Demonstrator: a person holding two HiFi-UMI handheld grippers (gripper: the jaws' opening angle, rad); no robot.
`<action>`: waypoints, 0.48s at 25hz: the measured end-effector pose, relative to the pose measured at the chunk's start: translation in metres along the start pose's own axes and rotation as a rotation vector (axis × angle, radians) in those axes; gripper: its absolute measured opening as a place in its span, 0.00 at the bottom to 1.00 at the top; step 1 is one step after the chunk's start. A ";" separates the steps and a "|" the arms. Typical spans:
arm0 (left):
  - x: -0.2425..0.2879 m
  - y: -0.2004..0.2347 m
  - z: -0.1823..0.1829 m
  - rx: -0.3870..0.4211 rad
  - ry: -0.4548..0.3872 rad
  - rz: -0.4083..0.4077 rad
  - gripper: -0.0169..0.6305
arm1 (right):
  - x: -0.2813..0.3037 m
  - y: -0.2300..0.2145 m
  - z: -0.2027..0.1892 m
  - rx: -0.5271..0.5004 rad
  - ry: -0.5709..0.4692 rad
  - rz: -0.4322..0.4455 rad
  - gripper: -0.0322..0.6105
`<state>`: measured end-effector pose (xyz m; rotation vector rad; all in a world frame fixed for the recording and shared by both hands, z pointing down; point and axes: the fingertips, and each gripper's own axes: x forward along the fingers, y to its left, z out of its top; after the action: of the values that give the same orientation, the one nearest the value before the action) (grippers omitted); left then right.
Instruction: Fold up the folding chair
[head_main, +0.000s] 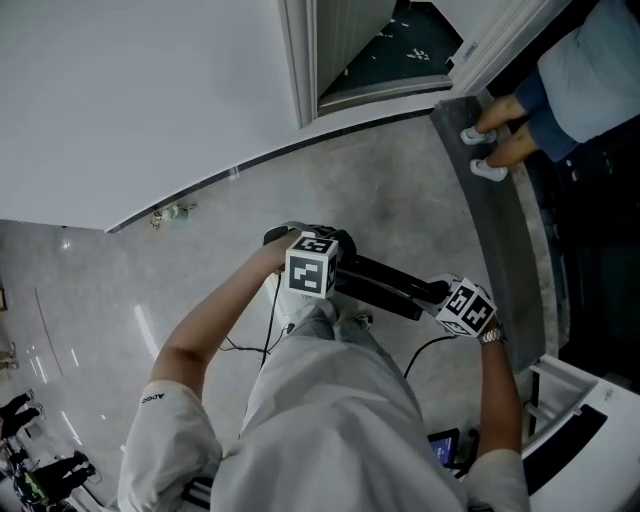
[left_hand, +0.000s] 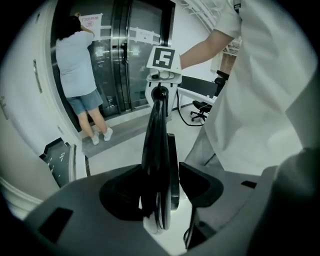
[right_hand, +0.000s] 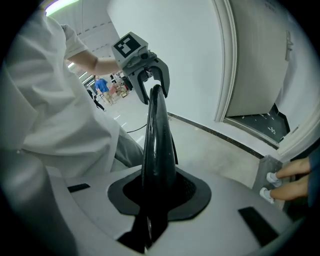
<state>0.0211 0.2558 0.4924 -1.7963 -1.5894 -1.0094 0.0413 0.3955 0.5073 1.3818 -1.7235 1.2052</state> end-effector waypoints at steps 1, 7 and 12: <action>0.007 0.001 0.002 0.003 0.006 -0.003 0.38 | 0.000 0.000 0.000 0.002 0.004 0.000 0.17; 0.014 -0.003 0.005 -0.007 0.004 -0.007 0.22 | 0.000 0.006 -0.002 -0.012 0.049 0.009 0.17; 0.009 -0.019 0.000 -0.076 -0.048 -0.047 0.19 | 0.003 0.006 0.006 -0.093 0.088 -0.005 0.17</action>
<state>0.0027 0.2644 0.4985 -1.8550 -1.6491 -1.0690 0.0351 0.3892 0.5063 1.2595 -1.6926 1.1516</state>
